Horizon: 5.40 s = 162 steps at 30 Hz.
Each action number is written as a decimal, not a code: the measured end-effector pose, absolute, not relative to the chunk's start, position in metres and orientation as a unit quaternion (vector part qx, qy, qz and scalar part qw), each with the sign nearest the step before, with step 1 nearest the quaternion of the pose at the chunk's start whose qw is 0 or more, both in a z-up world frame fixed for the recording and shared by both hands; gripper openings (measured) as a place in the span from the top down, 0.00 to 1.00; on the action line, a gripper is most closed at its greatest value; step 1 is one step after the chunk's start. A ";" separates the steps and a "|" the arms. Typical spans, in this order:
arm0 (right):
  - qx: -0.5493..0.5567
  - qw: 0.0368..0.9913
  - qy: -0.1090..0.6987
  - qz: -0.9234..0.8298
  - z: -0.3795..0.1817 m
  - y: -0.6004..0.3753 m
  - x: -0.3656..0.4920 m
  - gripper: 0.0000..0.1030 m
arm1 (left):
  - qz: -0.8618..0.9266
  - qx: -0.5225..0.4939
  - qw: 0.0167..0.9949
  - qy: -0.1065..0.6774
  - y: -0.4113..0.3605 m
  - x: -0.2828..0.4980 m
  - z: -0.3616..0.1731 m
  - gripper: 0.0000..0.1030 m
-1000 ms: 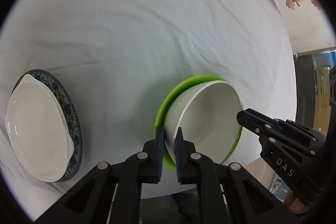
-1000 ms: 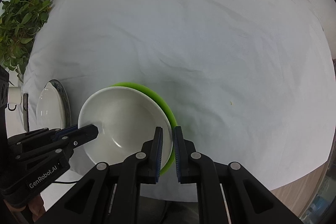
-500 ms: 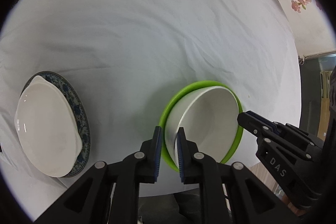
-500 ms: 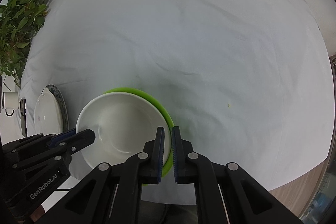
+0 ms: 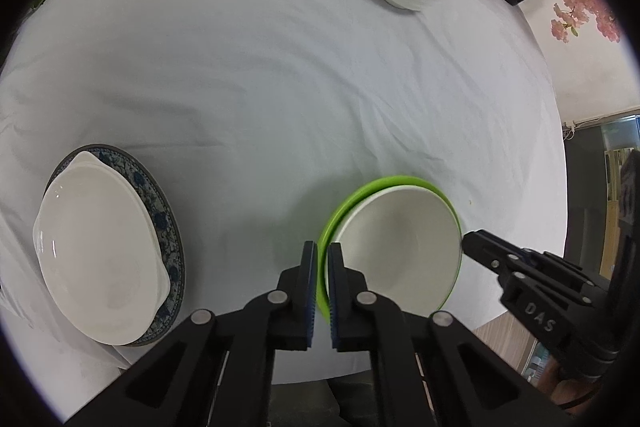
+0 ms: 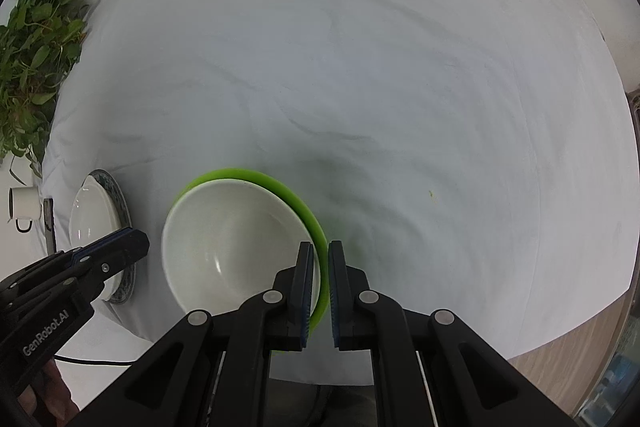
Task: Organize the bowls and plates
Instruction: 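Set the large white bowl down inside the green bowl with both grippers, then open both grippers and lift away from the nested bowls, then close both grippers on the rim of the small white bowl, then carry the small white bowl with both grippers and lower it into the white bowl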
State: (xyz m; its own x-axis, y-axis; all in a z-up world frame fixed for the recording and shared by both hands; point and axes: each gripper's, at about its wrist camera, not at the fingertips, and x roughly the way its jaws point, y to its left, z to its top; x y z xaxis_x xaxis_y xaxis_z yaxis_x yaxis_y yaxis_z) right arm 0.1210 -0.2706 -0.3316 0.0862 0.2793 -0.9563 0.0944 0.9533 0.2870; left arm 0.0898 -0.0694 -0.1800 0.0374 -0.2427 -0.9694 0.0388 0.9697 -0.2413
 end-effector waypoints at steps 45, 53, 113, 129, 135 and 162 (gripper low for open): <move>0.183 0.841 0.500 0.102 -0.158 -0.419 0.300 0.00 | -0.259 -0.054 0.796 0.544 -0.101 0.316 -0.049 0.16; 0.225 0.786 0.569 0.087 -0.258 -0.407 0.418 0.00 | -0.259 -0.084 0.724 0.633 -0.114 0.389 -0.161 0.18; 0.176 0.798 0.566 0.108 -0.187 -0.330 0.326 0.97 | -0.215 0.006 0.782 0.585 -0.123 0.230 -0.009 0.93; 0.141 0.820 0.530 0.163 -0.020 -0.352 0.118 0.97 | -0.179 -0.006 0.813 0.554 -0.122 0.106 0.046 0.93; 0.135 0.810 0.544 0.172 -0.043 -0.343 0.093 0.97 | -0.169 -0.012 0.804 0.571 -0.115 0.081 0.029 0.93; 0.138 0.747 0.636 0.138 -0.273 -0.307 0.099 0.96 | -0.160 -0.062 0.736 0.655 -0.082 0.088 -0.161 0.93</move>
State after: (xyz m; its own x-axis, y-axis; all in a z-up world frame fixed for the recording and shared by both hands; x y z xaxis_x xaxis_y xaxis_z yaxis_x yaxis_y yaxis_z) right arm 0.0988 -0.3075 -0.2731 0.1538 0.3815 -0.9115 -0.0319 0.9239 0.3813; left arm 0.0881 -0.0819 -0.1608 0.0902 -0.3168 -0.9442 0.1544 0.9411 -0.3010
